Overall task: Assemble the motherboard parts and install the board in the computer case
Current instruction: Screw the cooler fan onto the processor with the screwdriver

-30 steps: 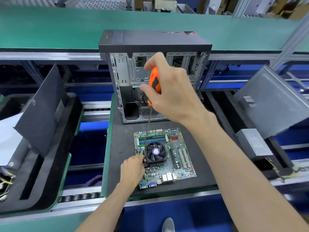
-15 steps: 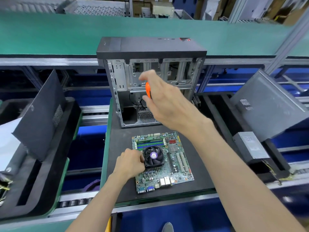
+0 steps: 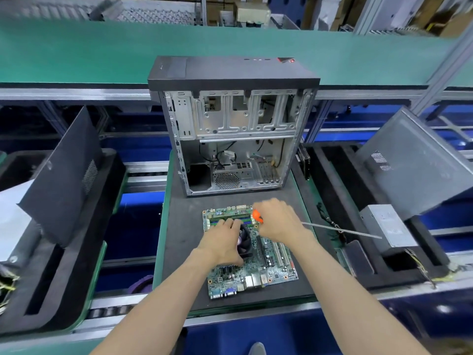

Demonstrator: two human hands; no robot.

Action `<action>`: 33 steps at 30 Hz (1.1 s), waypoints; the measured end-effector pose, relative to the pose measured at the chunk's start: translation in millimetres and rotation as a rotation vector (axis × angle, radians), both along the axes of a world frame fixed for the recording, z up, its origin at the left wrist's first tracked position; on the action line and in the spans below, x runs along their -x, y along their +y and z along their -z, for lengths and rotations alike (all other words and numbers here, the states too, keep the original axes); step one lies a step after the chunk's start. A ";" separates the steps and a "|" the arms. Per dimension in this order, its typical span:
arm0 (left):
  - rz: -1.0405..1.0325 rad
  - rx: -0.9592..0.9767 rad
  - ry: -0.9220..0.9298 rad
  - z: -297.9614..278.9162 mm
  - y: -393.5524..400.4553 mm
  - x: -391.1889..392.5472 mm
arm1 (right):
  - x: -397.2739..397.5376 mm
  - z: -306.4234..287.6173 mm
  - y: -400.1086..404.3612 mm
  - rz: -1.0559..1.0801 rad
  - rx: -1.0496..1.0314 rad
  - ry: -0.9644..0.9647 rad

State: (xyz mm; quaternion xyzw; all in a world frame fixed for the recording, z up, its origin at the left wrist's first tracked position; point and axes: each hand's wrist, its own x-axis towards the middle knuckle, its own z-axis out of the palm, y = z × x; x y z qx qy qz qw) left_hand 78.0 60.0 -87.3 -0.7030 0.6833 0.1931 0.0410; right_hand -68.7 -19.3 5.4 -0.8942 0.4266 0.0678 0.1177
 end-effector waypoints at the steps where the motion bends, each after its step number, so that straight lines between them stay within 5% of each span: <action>1: -0.005 0.007 -0.002 1.8 -1.1 0.4 | 7.1 14.2 0.7 0.036 -0.020 0.031; 10: -0.025 0.054 0.029 4.3 -4.4 -0.8 | 27.1 79.2 6.8 0.141 -0.098 0.142; 33: -0.053 0.065 0.028 -4.1 -6.1 -0.5 | 29.0 78.5 10.5 0.132 -0.071 0.093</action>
